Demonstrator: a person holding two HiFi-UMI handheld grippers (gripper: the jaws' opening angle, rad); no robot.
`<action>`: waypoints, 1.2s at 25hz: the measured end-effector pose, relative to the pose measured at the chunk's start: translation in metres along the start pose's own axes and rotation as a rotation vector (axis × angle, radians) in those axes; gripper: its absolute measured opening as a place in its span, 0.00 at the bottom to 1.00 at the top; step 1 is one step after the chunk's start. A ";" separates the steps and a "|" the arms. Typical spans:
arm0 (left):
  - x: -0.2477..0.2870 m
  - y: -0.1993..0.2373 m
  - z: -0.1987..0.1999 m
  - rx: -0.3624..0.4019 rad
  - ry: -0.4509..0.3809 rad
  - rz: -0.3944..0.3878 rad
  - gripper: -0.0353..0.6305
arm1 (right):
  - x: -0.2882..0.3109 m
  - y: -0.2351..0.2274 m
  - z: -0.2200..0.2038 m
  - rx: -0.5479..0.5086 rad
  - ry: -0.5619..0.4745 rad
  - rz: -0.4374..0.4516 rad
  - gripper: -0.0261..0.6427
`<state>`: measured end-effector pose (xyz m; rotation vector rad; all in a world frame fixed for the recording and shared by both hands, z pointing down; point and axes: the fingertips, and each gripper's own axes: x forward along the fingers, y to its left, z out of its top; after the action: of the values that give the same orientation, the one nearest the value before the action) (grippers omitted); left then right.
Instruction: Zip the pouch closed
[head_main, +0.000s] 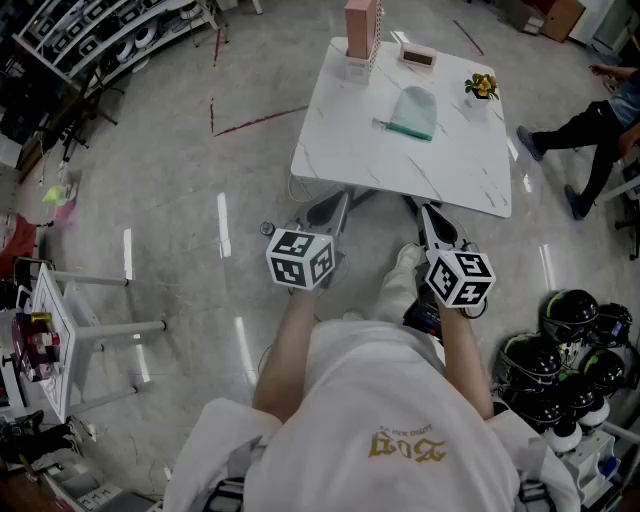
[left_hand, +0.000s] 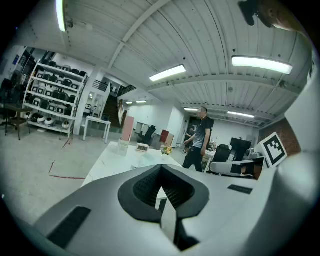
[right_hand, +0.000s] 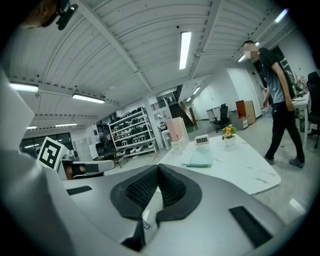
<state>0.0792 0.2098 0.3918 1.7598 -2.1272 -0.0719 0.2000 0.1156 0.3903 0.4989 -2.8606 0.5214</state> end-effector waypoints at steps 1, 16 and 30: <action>-0.002 0.001 0.001 0.001 0.000 0.002 0.08 | 0.000 0.003 0.000 -0.004 0.000 0.001 0.06; -0.007 0.031 0.006 -0.041 -0.022 0.019 0.29 | 0.023 0.015 -0.006 -0.015 0.024 -0.015 0.21; 0.117 0.116 0.005 -0.056 0.111 -0.013 0.38 | 0.152 -0.054 -0.005 0.027 0.112 -0.113 0.25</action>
<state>-0.0486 0.1215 0.4486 1.7052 -2.0158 -0.0357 0.0792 0.0256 0.4484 0.6113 -2.7038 0.5513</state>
